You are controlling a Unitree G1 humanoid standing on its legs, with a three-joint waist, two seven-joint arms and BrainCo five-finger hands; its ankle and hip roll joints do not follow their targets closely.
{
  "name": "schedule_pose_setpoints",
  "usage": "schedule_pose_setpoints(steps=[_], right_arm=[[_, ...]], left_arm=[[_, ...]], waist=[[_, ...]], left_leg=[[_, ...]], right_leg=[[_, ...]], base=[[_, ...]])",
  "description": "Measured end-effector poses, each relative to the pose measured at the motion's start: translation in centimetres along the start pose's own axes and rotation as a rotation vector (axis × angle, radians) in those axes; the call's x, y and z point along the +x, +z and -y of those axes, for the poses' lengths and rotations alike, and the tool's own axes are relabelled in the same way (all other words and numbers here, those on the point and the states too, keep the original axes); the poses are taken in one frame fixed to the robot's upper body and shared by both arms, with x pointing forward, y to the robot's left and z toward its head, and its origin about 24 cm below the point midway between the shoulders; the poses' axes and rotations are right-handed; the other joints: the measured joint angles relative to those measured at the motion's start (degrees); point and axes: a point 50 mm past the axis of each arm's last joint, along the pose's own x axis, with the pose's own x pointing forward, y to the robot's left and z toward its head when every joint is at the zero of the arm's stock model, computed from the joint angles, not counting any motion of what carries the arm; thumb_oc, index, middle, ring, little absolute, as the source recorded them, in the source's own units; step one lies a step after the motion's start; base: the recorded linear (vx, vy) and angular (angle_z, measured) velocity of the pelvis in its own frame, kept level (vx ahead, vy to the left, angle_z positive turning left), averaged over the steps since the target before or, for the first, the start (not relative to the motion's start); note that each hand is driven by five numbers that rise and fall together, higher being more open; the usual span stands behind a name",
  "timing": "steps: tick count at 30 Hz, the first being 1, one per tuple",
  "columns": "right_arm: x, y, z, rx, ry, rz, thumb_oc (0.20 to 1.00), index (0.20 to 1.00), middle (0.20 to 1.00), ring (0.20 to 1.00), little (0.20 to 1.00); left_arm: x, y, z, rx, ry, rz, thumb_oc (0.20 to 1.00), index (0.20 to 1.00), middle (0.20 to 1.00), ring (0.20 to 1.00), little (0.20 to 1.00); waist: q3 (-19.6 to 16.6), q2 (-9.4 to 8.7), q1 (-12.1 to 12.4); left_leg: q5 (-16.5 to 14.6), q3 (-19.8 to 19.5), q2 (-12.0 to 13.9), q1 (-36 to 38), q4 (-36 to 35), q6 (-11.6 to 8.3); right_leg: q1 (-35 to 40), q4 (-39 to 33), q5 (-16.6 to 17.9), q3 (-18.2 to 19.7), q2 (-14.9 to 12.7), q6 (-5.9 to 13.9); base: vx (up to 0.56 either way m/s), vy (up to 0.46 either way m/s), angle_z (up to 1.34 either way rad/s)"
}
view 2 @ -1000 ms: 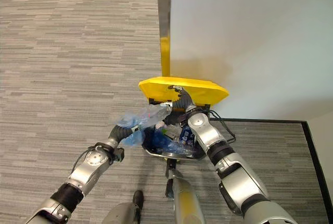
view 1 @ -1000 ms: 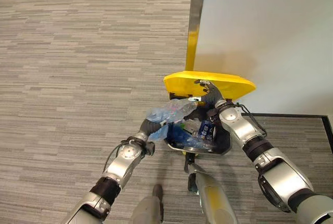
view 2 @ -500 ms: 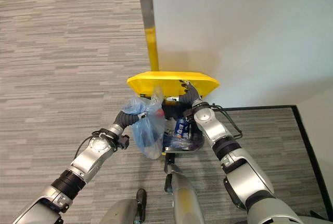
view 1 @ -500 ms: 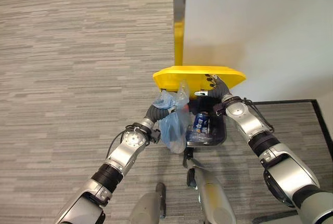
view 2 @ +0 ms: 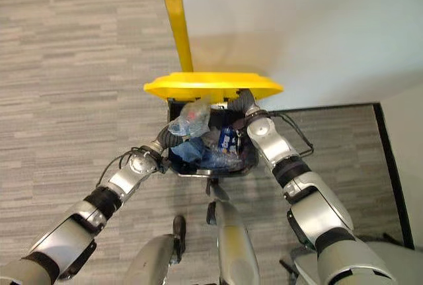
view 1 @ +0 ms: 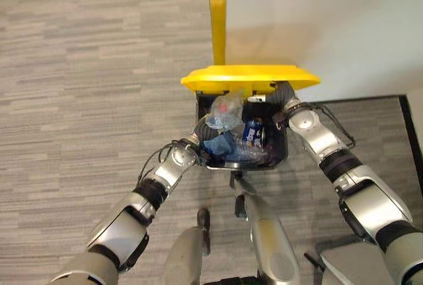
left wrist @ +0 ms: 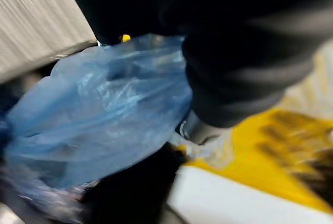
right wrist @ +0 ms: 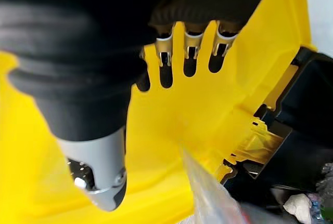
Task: Gather garbage on tea table into small bin, then transfer packed bag to large trash can.
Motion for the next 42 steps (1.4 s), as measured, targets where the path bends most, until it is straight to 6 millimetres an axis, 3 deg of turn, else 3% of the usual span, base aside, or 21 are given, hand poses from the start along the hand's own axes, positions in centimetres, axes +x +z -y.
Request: schedule_pose_setpoints(steps=[1,4,5,6,12,15,17,21,29,30,31,32,33,34,35,36,37,38,39,41,42], right_arm=[[0.1,0.4,-0.1,-0.006,0.001,0.014,1.000,1.000,1.000,1.000,1.000],[0.0,1.2,-1.0,-0.017,0.028,0.052,1.000,1.000,1.000,1.000,1.000],[-0.1,1.6,-1.4,-0.016,0.044,0.068,1.000,1.000,1.000,1.000,1.000],[-0.1,1.7,-1.7,-0.012,0.051,0.075,1.000,1.000,1.000,1.000,1.000],[-0.6,1.0,-2.7,-0.023,0.088,0.063,1.000,1.000,1.000,1.000,1.000],[-1.1,0.4,-1.5,-0.037,0.069,0.059,1.000,1.000,1.000,1.000,1.000],[-2.1,-1.1,-1.1,0.003,0.058,0.027,1.000,1.000,1.000,1.000,1.000],[-6.2,-6.3,-0.8,0.067,0.034,-0.111,1.000,1.000,1.000,1.000,1.000],[-12.3,-12.3,-2.0,0.161,0.019,-0.322,1.000,1.000,1.000,1.000,1.000],[-14.2,-13.6,-2.5,0.185,0.021,-0.377,1.000,1.000,1.000,1.000,1.000],[-15.4,-14.6,-2.6,0.185,0.020,-0.423,1.000,1.000,1.000,1.000,1.000],[-16.8,-15.6,-2.6,0.177,0.023,-0.473,1.000,1.000,1.000,1.000,1.000],[-18.0,-16.6,-2.4,0.160,0.028,-0.521,1.000,1.000,1.000,1.000,1.000],[-19.0,-17.2,-2.0,0.135,0.035,-0.552,1.000,1.000,1.000,1.000,1.000],[-19.0,-17.3,-1.9,0.135,0.031,-0.555,1.000,1.000,1.000,1.000,1.000],[-19.5,-18.5,-2.2,0.127,0.040,-0.611,1.000,1.000,1.000,1.000,1.000],[-20.6,-19.6,-2.5,0.118,0.054,-0.675,1.000,1.000,1.000,1.000,1.000],[-22.8,-20.8,-2.8,0.120,0.061,-0.758,1.000,1.000,1.000,1.000,1.000],[-24.4,-21.3,-3.2,0.127,0.072,-0.803,1.000,1.000,1.000,1.000,1.000],[-25.6,-21.8,-4.5,0.165,0.089,-0.854,1.000,1.000,1.000,1.000,1.000],[-25.6,-21.9,-4.1,0.159,0.077,-0.858,1.000,1.000,1.000,1.000,1.000]], left_arm=[[0.5,0.3,-0.3,0.017,0.023,-0.013,0.200,0.200,0.200,0.200,0.200],[0.8,0.6,-0.4,0.074,0.027,-0.010,0.200,0.200,0.200,0.200,0.200],[0.9,0.5,-0.4,0.097,0.018,-0.019,0.768,0.768,0.768,0.768,0.768],[1.0,0.4,-0.4,0.116,0.017,-0.027,1.000,1.000,1.000,1.000,1.000],[0.9,0.4,-2.0,0.191,0.040,-0.026,1.000,1.000,1.000,1.000,1.000],[0.0,0.5,-2.4,0.149,0.050,0.027,1.000,1.000,1.000,1.000,1.000],[-1.9,-1.4,-2.3,0.094,0.049,0.016,1.000,1.000,1.000,1.000,1.000],[-6.5,-8.0,-2.1,-0.062,0.093,-0.172,1.000,1.000,1.000,1.000,1.000],[-15.3,-16.1,-2.3,-0.298,0.245,-0.478,1.000,1.000,1.000,1.000,1.000],[-17.6,-17.4,-2.1,-0.361,0.312,-0.534,1.000,1.000,1.000,1.000,1.000],[-19.2,-18.4,-2.2,-0.400,0.358,-0.585,1.000,1.000,1.000,1.000,1.000],[-20.8,-19.2,-2.0,-0.416,0.383,-0.634,1.000,1.000,1.000,1.000,1.000],[-21.8,-19.7,-1.7,-0.429,0.393,-0.668,1.000,1.000,1.000,1.000,1.000],[-21.7,-19.7,-1.7,-0.425,0.375,-0.667,1.000,1.000,1.000,1.000,1.000],[-21.3,-19.5,-1.9,-0.418,0.370,-0.655,1.000,1.000,1.000,1.000,1.000],[-20.6,-19.2,-1.6,-0.436,0.369,-0.641,1.000,1.000,1.000,1.000,1.000],[-20.7,-19.2,-0.9,-0.459,0.363,-0.638,1.000,1.000,1.000,1.000,1.000],[-21.1,-19.2,0.1,-0.475,0.343,-0.653,1.000,1.000,1.000,1.000,1.000],[-21.7,-19.5,0.3,-0.464,0.330,-0.673,1.000,1.000,1.000,1.000,1.000],[-23.7,-20.5,-1.2,-0.395,0.336,-0.733,1.000,1.000,1.000,1.000,1.000],[-23.8,-20.9,-0.7,-0.403,0.323,-0.762,1.000,1.000,1.000,1.000,1.000]], waist=[[1.3,0.10,-0.4],[1.5,0.17,-0.8],[1.7,0.31,-1.1],[1.7,0.35,-1.7],[1.7,0.34,-2.4],[1.4,0.04,-1.7],[1.4,0.04,-1.0],[-3.5,-0.90,1.1],[-5.4,-2.29,2.4],[-5.8,-2.70,2.4],[-5.9,-2.80,3.0],[-6.2,-2.41,3.4],[-7.0,-1.24,3.5],[-7.9,-0.34,4.1],[-8.1,-0.26,4.5],[-8.7,2.21,5.9],[-9.6,4.00,7.2],[-12.0,5.50,7.4],[-14.1,5.02,7.5],[-17.3,-0.58,8.2],[-17.9,-0.05,7.7]], left_leg=[[0.0,0.0,0.0,-0.1,-0.3,0.00],[0.0,1.2,-0.2,-0.1,-1.2,0.00],[0.0,1.3,-0.3,0.0,-1.4,0.00],[0.0,1.4,-0.6,0.2,-1.7,0.02],[0.2,3.1,-1.6,1.8,-2.9,0.20],[0.2,3.6,-1.6,5.3,-3.6,0.26],[0.2,3.4,-1.1,8.0,-3.5,0.20],[0.2,2.3,-1.0,7.6,-2.2,0.21],[-0.8,1.6,-3.7,5.4,6.1,2.15],[-0.3,2.3,-4.2,4.8,7.2,3.57],[1.1,3.1,-3.3,6.1,5.6,4.80],[2.3,4.4,-2.1,6.1,4.8,5.85],[3.2,4.6,-1.0,4.6,4.8,5.96],[10.4,4.3,-0.3,3.9,-1.7,5.78],[11.8,4.3,-0.3,3.1,-2.8,5.50],[15.6,5.8,3.2,2.6,-5.4,5.97],[16.4,7.1,5.6,3.4,-7.4,5.86],[16.5,5.6,6.2,4.0,-10.1,3.58],[16.7,4.0,6.2,3.8,-11.5,2.23],[17.5,6.1,4.9,3.5,-14.1,0.10],[16.4,4.4,5.5,2.8,-15.7,-2.05]], right_leg=[[-0.3,0.0,1.1,-0.1,-0.1,-1.88],[-1.1,0.2,1.1,0.5,0.0,-4.02],[-1.1,0.2,1.2,0.7,-0.1,-4.30],[-1.1,0.2,1.2,1.0,-0.2,-4.45],[-0.9,0.3,1.5,2.7,-0.7,-5.49],[2.2,0.9,1.0,2.6,-0.8,-7.41],[4.9,0.9,0.9,1.9,-0.7,-7.56],[6.0,1.1,0.3,1.1,-1.3,-7.33],[9.2,-1.6,1.5,0.5,-3.6,-1.76],[10.1,-3.3,-0.1,0.3,-3.8,0.48],[10.2,-2.7,-3.8,0.0,-3.8,5.75],[9.7,-0.5,-5.8,0.1,-3.8,7.43],[6.8,7.1,-4.4,1.3,-3.3,3.93],[11.4,20.7,-9.5,5.0,-5.0,4.52],[16.1,18.4,-10.4,6.5,-4.9,3.70],[15.2,16.6,-7.8,11.0,-1.0,6.73],[12.3,28.6,-11.7,11.7,0.6,3.53],[14.8,28.6,-12.8,10.7,0.7,3.79],[18.0,23.4,-13.9,11.0,0.2,3.67],[25.7,7.0,-15.0,10.4,-0.7,1.06],[26.8,2.5,-14.4,9.9,0.6,-1.22]], base=[[0.00,0.000,0.00],[0.01,0.016,-0.11],[0.02,0.010,-0.13],[0.02,0.011,-0.13],[0.01,0.019,-0.10],[-0.05,0.022,0.00],[-0.07,0.002,0.10],[-0.09,0.006,0.22],[-0.10,0.069,0.08],[-0.19,0.145,-0.26],[-0.22,0.100,-0.35],[-0.22,0.063,-0.31],[-0.22,0.049,-0.19],[-0.22,0.028,-0.12],[-0.14,-0.109,-0.24],[-0.04,-0.160,-0.65],[0.04,-0.160,-0.62],[0.07,-0.137,-0.37],[0.08,-0.120,-0.04],[0.08,-0.125,-0.26],[0.07,-0.125,-0.30]])
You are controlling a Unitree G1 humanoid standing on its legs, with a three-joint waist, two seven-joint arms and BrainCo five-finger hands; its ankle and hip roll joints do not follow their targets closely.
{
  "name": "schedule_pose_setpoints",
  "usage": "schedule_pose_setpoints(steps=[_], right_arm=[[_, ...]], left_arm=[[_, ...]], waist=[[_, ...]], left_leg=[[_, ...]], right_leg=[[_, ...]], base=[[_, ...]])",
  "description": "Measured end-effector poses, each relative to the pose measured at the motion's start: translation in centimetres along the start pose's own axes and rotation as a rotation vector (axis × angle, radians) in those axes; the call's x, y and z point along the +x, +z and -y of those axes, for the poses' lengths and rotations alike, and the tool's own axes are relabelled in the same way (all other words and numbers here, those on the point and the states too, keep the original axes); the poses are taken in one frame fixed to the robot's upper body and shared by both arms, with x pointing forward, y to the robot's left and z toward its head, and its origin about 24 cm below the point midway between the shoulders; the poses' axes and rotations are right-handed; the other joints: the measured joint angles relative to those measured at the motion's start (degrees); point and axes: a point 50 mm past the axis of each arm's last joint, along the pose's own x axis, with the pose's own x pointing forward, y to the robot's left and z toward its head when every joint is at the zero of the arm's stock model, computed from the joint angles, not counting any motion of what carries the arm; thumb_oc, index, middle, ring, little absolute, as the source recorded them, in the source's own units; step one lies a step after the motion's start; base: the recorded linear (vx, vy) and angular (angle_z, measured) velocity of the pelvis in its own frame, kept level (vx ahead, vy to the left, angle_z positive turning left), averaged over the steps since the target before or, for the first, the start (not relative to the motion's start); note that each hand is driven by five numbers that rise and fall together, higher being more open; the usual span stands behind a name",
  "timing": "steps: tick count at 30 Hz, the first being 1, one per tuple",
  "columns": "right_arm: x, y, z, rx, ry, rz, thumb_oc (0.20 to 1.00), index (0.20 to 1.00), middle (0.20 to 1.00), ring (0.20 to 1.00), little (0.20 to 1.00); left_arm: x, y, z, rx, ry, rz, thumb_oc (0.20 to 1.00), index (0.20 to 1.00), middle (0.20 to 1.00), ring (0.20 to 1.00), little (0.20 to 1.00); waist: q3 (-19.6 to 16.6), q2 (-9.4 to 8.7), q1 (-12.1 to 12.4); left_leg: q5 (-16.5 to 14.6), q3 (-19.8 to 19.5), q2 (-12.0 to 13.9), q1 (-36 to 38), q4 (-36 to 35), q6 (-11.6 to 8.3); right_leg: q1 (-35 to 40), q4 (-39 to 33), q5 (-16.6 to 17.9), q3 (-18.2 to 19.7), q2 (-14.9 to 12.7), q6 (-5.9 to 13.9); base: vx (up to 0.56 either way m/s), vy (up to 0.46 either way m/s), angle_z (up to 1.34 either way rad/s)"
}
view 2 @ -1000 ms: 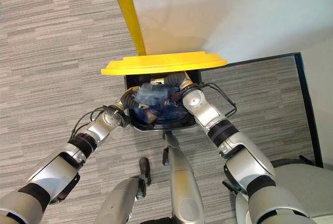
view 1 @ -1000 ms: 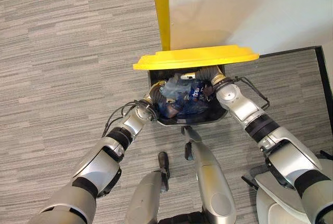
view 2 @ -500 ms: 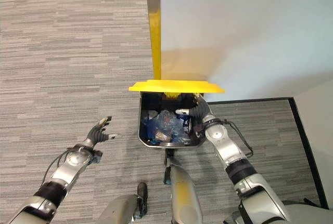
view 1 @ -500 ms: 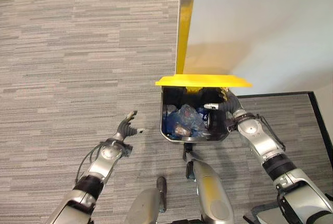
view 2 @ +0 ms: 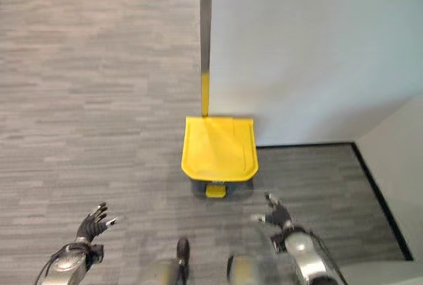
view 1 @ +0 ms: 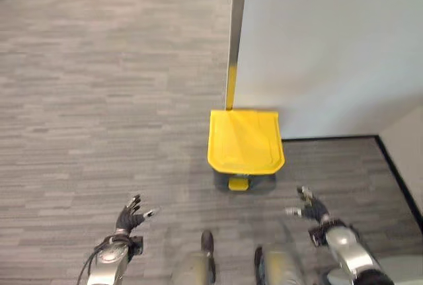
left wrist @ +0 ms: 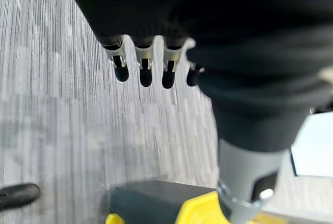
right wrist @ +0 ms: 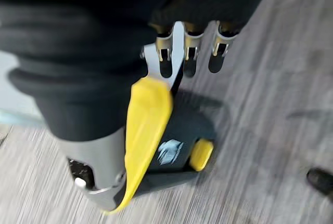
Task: Gather garbage on tea table into small bin, then transfer packed bag to large trash can.
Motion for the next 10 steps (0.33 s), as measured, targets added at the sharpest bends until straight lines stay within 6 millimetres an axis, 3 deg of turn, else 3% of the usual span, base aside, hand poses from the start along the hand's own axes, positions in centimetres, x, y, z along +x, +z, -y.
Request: schedule_pose_setpoints(steps=[1,2,3,4,10], right_arm=[[-0.2,-0.3,0.3,0.018,-0.015,-0.007,1.000,1.000,1.000,1.000,1.000],[-0.4,-0.6,1.0,0.001,-0.027,-0.012,1.000,1.000,1.000,1.000,1.000],[-0.7,-1.0,1.7,-0.015,-0.041,-0.025,1.000,1.000,1.000,1.000,1.000],[-0.9,-1.5,1.7,-0.010,-0.045,-0.044,1.000,1.000,1.000,1.000,1.000],[-1.3,-2.2,2.2,0.005,-0.063,-0.061,1.000,1.000,1.000,1.000,1.000]], left_arm=[[0.3,0.4,0.4,-0.008,-0.015,0.009,1.000,1.000,1.000,1.000,1.000],[0.2,0.2,0.9,-0.021,-0.030,0.002,1.000,1.000,1.000,1.000,1.000],[0.0,-0.3,1.5,-0.035,-0.041,-0.012,1.000,1.000,1.000,1.000,1.000],[-0.1,-0.5,1.6,-0.039,-0.043,-0.018,1.000,1.000,1.000,1.000,1.000],[-0.5,-1.1,1.5,-0.034,-0.048,-0.036,1.000,1.000,1.000,1.000,1.000]], waist=[[-0.5,-3.05,-0.5],[-0.7,-2.16,-1.4],[-1.8,0.20,-1.7],[-1.9,-0.28,-1.7],[-2.8,-0.15,-1.6]], left_leg=[[-2.5,0.5,-1.7,-0.8,3.7,0.11],[-4.3,0.8,-1.0,0.1,7.9,0.80],[-4.8,0.3,-0.1,1.6,5.8,0.88],[-2.9,-0.1,-0.2,2.8,3.1,0.89],[-1.9,0.1,-0.5,4.2,-4.1,0.62]], right_leg=[[-0.8,-3.5,3.5,0.0,-1.8,-1.54],[-0.7,-4.3,4.9,-0.7,-1.1,-1.29],[-0.8,-4.6,5.2,-0.9,0.9,-1.20],[-0.9,-4.7,5.7,-0.5,0.7,-1.08],[-0.6,-10.4,9.2,-0.7,0.9,-0.89]], base=[[0.09,-0.138,-0.16],[0.07,-0.106,-0.16],[0.05,-0.070,-0.06],[0.02,-0.042,0.01],[0.03,-0.048,0.02]])
